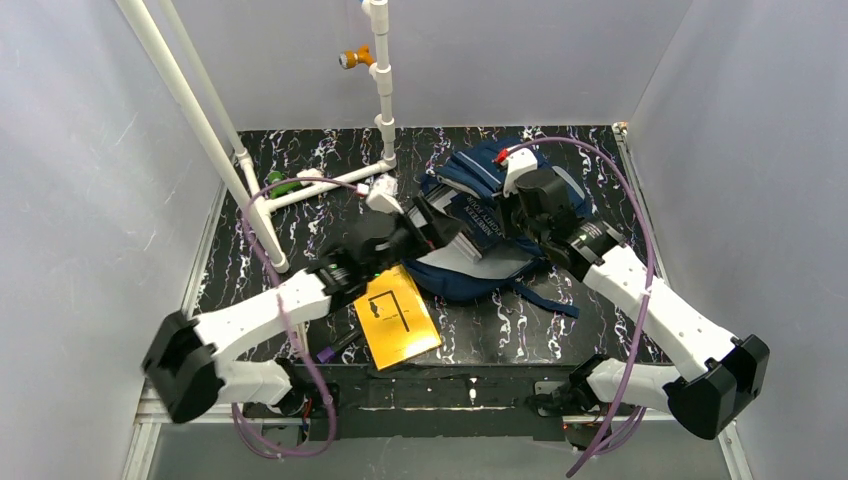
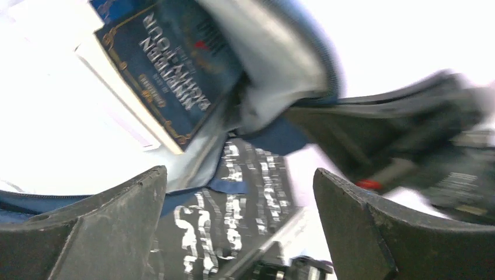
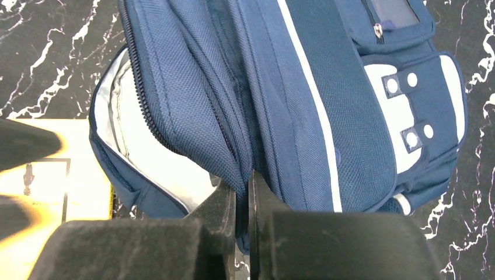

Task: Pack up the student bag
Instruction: Place the book in the student bag, then zip the student bag at the center of the board.

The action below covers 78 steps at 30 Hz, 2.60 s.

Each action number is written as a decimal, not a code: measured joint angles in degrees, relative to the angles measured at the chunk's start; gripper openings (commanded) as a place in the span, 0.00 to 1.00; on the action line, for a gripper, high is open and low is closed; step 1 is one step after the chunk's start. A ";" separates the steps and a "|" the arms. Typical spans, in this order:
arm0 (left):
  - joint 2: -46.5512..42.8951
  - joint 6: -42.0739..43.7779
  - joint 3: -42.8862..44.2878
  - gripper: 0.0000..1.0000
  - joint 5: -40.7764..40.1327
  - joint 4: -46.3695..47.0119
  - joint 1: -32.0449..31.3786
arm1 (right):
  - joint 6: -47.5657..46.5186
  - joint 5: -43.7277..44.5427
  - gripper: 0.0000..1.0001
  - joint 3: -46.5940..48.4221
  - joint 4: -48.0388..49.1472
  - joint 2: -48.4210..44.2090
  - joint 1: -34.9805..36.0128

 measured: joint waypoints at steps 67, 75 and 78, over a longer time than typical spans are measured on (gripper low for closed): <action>18.25 -18.73 15.67 0.00 21.00 1.36 16.39 | -18.23 -6.75 0.46 -33.77 20.52 -3.76 -17.35; 19.10 -23.67 22.21 0.00 25.05 -0.39 16.59 | -2.21 -8.37 0.56 -38.47 29.49 -10.38 -19.08; 19.10 -24.22 25.66 0.00 25.20 -3.13 16.59 | -1.90 -10.60 0.50 -40.74 32.15 -13.88 -19.12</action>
